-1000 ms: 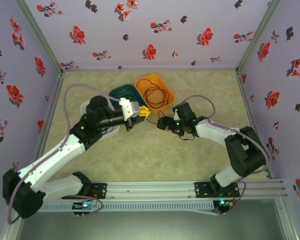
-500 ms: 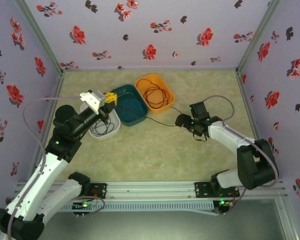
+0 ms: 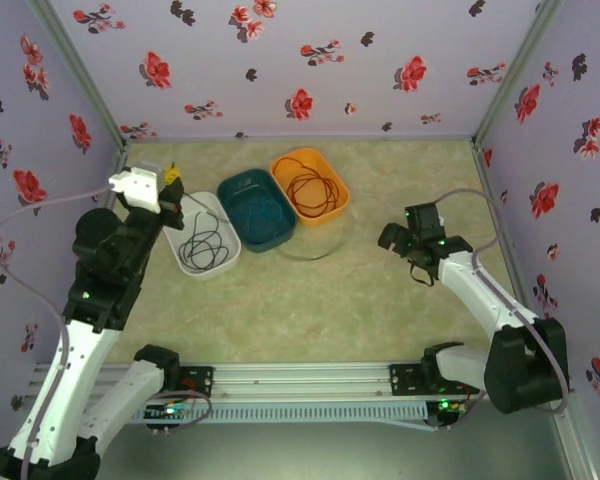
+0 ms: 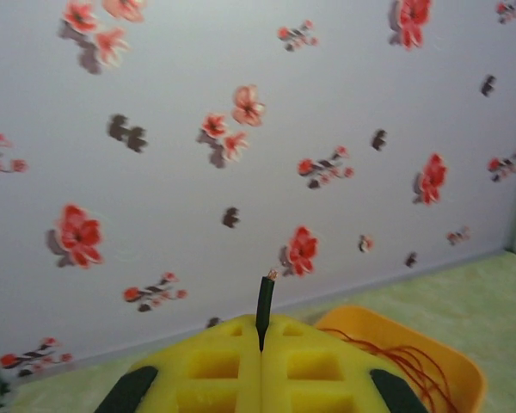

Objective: Untangle the cables

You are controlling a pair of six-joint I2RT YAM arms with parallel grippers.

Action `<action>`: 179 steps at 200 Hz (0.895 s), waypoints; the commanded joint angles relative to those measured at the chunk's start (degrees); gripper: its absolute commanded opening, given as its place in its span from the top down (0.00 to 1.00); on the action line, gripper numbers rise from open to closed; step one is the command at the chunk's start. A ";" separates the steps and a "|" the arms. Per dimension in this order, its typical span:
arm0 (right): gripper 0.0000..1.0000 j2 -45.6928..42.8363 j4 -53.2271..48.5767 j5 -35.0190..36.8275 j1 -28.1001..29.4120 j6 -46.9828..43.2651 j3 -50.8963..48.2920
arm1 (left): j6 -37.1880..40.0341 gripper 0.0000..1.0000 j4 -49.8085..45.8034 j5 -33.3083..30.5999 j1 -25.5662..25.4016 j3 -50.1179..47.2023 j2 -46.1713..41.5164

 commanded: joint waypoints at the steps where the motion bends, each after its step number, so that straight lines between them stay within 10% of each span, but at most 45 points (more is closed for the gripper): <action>1: 0.01 -2.56 -3.12 3.55 -2.19 -1.50 0.19 | 1.27 1.00 -1.43 -4.76 0.79 2.87 -1.37; 179: 0.01 -8.33 -4.50 -1.03 -3.77 -3.60 -0.01 | 1.39 1.00 -6.27 -13.82 2.74 8.78 7.06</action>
